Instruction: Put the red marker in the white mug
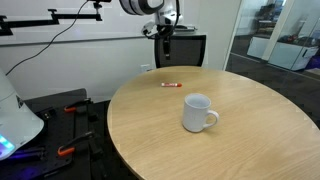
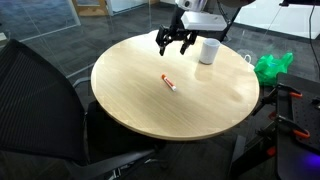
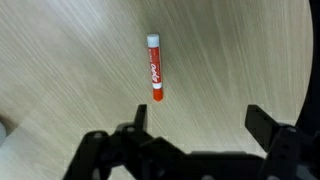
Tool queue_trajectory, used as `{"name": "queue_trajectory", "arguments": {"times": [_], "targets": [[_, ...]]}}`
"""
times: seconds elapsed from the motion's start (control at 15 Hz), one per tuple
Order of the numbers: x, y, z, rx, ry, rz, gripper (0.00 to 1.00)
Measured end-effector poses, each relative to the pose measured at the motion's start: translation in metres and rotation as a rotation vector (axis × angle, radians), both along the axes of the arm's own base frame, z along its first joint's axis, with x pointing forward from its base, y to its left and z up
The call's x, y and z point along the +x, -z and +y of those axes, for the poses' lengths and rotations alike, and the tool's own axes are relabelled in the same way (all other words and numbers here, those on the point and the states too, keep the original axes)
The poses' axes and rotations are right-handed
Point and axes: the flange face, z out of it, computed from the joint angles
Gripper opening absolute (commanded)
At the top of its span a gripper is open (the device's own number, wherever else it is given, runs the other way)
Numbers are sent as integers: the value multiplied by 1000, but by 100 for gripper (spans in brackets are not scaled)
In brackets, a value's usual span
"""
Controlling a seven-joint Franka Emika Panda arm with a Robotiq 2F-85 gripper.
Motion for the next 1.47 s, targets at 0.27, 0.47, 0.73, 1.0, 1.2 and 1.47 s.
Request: {"name": "queue_trajectory", "arguments": {"times": [0.27,0.47,0.73,1.0,1.2,1.47], "targets": [[10,39,-5,-15,12,45,100],[13,65,-7,-19,12,77,100],[17,93,-8,-25,10,109,100],[23,112,-9,-27,12,124,100],[29,121,-15,-35,4,125,100],[38,130,-26,-51,8,122,100]]}}
